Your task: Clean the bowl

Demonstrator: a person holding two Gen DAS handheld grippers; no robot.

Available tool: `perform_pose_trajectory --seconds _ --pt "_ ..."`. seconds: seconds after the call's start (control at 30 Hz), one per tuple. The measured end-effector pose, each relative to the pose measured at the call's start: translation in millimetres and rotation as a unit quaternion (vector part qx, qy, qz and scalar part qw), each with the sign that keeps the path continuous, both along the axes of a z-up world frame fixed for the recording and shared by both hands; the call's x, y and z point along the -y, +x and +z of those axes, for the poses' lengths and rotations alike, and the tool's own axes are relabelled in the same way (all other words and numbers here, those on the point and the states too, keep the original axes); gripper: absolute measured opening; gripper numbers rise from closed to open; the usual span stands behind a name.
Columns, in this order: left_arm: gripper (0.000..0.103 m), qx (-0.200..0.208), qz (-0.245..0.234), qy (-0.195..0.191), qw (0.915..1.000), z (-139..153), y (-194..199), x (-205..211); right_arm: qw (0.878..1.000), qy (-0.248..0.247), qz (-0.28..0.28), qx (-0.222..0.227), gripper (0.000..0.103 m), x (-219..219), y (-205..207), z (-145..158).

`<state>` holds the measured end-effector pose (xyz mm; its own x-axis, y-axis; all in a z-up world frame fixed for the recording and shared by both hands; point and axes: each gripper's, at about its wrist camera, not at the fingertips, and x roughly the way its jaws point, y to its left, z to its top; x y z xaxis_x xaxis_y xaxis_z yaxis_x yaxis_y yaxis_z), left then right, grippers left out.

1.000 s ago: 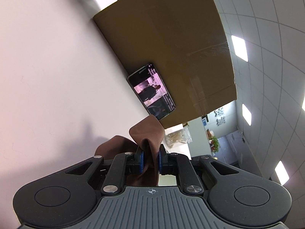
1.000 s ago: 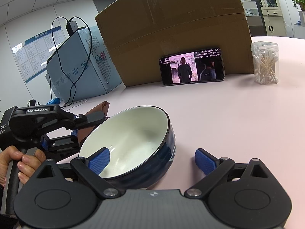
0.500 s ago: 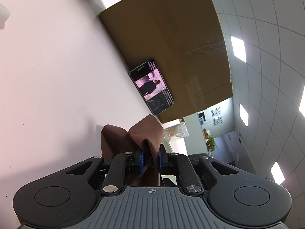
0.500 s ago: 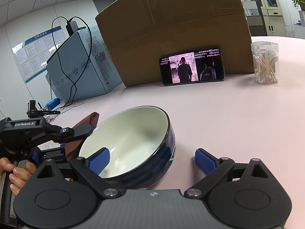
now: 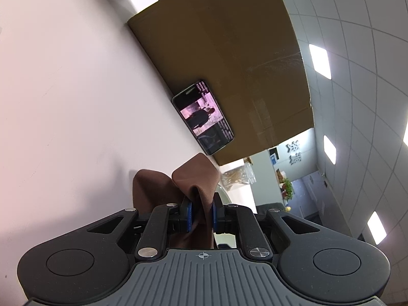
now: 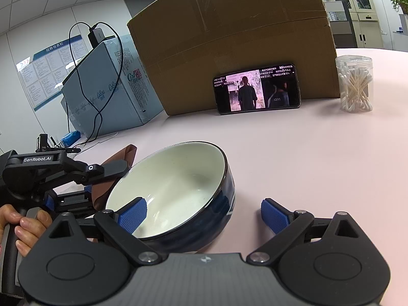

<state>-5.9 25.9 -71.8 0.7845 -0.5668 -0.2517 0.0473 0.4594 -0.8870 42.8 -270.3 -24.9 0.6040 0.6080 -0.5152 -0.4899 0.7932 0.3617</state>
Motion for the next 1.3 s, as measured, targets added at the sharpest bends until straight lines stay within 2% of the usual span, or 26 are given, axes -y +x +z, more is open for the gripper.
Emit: perform_pose_trajectory --seconds 0.5,0.77,1.0,1.3 --pt "0.013 0.003 -0.003 0.02 0.9998 -4.2 -12.4 -16.2 1.0 0.0 0.0 0.0 0.098 0.2 0.0 0.0" --pt "0.013 0.0 -0.003 0.016 0.9999 -14.4 -35.8 -27.1 1.0 0.0 0.0 0.0 0.098 0.1 0.0 -0.1" --pt "0.013 0.004 -0.006 0.011 0.9999 -12.1 -49.7 -33.1 1.0 0.0 0.0 0.0 0.098 0.1 0.0 -0.3" --pt "0.013 0.004 -0.009 0.017 0.9998 -14.4 -39.2 -35.6 1.0 0.0 0.0 0.0 0.098 0.1 -0.1 -0.6"
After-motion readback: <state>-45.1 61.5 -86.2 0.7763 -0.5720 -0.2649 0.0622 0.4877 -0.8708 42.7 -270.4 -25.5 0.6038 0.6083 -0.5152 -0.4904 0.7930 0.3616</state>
